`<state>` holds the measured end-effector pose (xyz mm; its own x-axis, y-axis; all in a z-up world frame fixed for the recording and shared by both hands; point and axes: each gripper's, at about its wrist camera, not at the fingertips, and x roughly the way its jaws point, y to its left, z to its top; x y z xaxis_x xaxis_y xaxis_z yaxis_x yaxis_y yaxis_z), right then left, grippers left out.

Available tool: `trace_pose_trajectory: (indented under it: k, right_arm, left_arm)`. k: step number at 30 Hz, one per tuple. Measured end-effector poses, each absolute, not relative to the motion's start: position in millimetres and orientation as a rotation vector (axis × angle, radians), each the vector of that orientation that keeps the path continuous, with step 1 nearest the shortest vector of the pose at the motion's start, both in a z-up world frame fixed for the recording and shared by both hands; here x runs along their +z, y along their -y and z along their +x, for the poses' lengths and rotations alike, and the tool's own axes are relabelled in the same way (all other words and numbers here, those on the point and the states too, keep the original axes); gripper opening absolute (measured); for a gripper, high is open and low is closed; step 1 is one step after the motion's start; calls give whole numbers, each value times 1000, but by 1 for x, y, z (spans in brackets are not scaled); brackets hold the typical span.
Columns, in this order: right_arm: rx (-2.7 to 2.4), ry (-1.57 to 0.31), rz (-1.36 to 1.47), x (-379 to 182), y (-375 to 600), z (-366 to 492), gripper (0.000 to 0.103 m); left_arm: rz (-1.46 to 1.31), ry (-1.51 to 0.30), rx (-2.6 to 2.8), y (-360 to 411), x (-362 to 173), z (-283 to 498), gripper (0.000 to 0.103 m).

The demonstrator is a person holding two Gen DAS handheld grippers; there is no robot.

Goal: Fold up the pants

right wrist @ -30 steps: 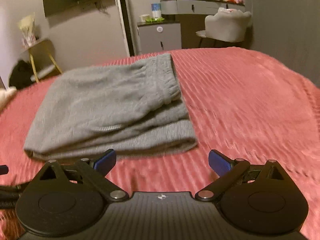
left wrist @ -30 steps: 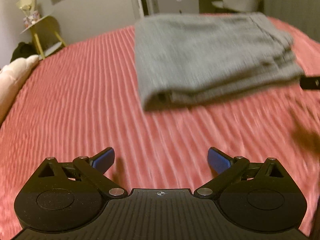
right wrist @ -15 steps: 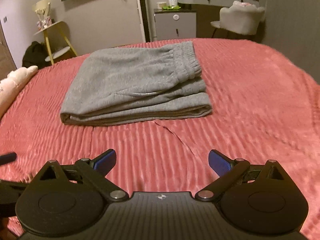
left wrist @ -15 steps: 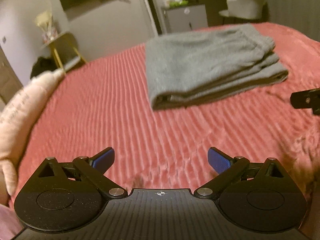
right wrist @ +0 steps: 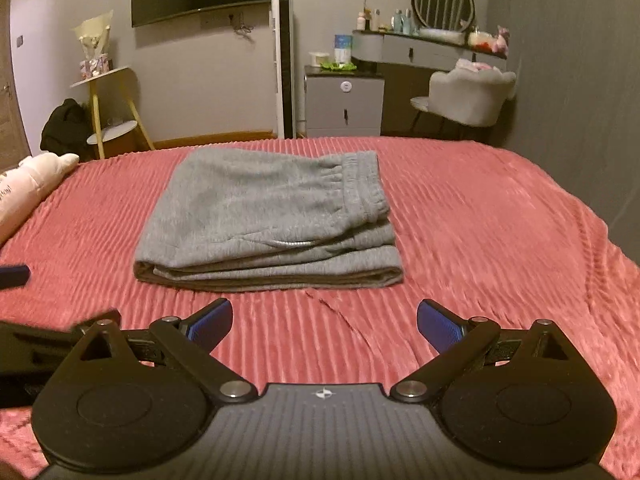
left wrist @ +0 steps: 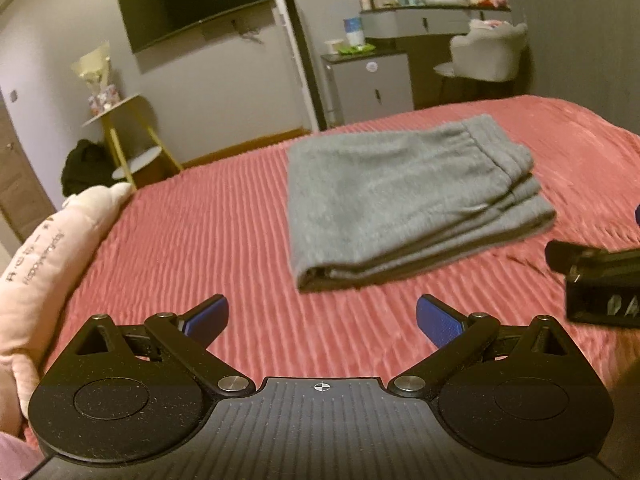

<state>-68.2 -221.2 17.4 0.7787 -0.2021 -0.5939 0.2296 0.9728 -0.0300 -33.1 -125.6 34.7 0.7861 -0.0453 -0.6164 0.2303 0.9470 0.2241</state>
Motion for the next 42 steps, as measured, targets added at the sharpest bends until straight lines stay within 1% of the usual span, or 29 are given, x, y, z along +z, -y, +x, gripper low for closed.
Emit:
trace_pose_trajectory:
  k: [3,8,14,23,42]
  right_arm:
    - [-234,-617,7,10,216,-56,99]
    - [-229,-607,26,2,220,-36,99]
    - [-257,-687,53,-15,226,-16,99]
    - [-250,-713,-20,-23,214,-12,99]
    - [-270,-709,22,-22,222,-14,99]
  left_arm:
    - [287,-668,-120,127,29,-22,103]
    - [243,-690,-108,123,20,-6,103]
    - [232,-703,-83,122,8,6,103]
    - [219,-717,-94,122,2,10,103]
    - [197,-727,-126,123,1,7,103]
